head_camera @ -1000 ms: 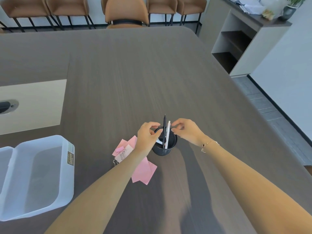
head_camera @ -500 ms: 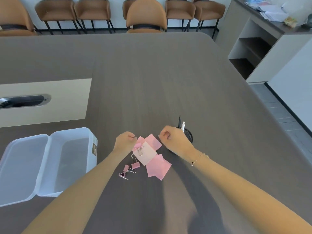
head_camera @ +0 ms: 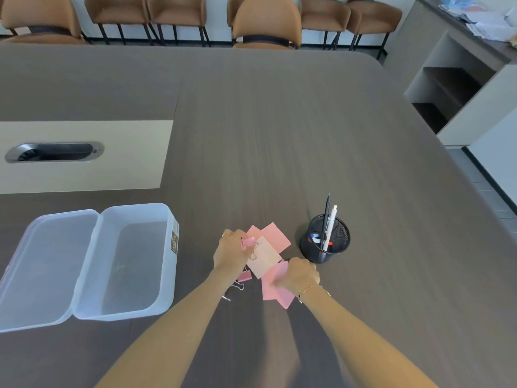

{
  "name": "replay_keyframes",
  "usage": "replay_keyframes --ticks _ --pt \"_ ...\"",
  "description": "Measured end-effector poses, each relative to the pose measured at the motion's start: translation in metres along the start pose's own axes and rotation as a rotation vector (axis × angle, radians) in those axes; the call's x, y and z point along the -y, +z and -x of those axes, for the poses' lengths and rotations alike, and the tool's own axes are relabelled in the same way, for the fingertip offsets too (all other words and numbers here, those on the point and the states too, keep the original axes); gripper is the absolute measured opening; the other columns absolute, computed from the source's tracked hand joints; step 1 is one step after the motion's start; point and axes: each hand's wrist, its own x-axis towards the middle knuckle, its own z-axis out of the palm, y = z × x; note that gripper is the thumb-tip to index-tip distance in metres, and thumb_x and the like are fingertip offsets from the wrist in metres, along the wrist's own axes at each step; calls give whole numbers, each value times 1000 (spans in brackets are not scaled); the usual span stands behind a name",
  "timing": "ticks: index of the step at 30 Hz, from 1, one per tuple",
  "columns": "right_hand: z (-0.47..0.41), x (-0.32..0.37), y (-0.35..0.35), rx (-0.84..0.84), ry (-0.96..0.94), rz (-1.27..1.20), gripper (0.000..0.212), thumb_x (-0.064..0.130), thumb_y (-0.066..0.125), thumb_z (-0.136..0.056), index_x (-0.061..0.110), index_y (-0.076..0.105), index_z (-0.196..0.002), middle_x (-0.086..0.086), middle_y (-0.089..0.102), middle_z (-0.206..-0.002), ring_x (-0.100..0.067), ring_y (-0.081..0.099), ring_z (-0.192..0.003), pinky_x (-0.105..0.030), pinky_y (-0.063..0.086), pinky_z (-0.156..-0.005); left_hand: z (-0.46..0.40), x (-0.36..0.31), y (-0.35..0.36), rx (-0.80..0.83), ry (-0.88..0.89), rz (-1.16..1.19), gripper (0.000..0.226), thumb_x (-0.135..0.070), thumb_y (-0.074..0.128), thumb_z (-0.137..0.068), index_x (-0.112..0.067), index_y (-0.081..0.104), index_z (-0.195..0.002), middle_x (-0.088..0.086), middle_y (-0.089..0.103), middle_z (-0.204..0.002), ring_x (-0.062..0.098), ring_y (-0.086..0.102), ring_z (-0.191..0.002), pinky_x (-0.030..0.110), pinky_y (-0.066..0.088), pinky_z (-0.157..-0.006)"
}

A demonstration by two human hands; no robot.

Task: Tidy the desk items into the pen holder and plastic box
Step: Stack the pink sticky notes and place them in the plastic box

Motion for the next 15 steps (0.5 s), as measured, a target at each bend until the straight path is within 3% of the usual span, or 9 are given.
replay_keyframes --ticks 6,11,13,15 --pt "3 -10 -4 81 -46 -103 43 23 59 -83 8 51 -122 -10 58 -126 -30 54 -120 -36 48 -96 -6 10 -2 -20 49 17 19 -37 61 -86 -18 64 -85 1 58 -94 19 60 -83 30 42 -66" --pt "-2 -13 -19 105 -177 -108 21 12 51 -84 5 58 -103 -8 60 -86 -30 62 -98 -28 41 -72 -12 30 -22 -98 70 -140 21 -36 58 -91 -16 62 -88 2 61 -92 20 61 -80 34 48 -67" --pt "-1 -12 -30 83 -193 -99 21 9 49 -85 2 58 -102 -8 59 -86 -25 53 -85 -26 41 -67 -14 44 -33 -110 64 -172 20 -35 58 -91 -15 61 -90 3 60 -93 21 60 -82 32 46 -66" --pt "-1 -7 -41 107 -199 -75 17 15 43 -86 2 54 -81 -1 46 -70 -24 47 -82 -18 34 -53 -17 55 -43 -115 67 -209 19 -32 59 -90 -14 62 -91 5 59 -95 24 60 -85 33 44 -65"
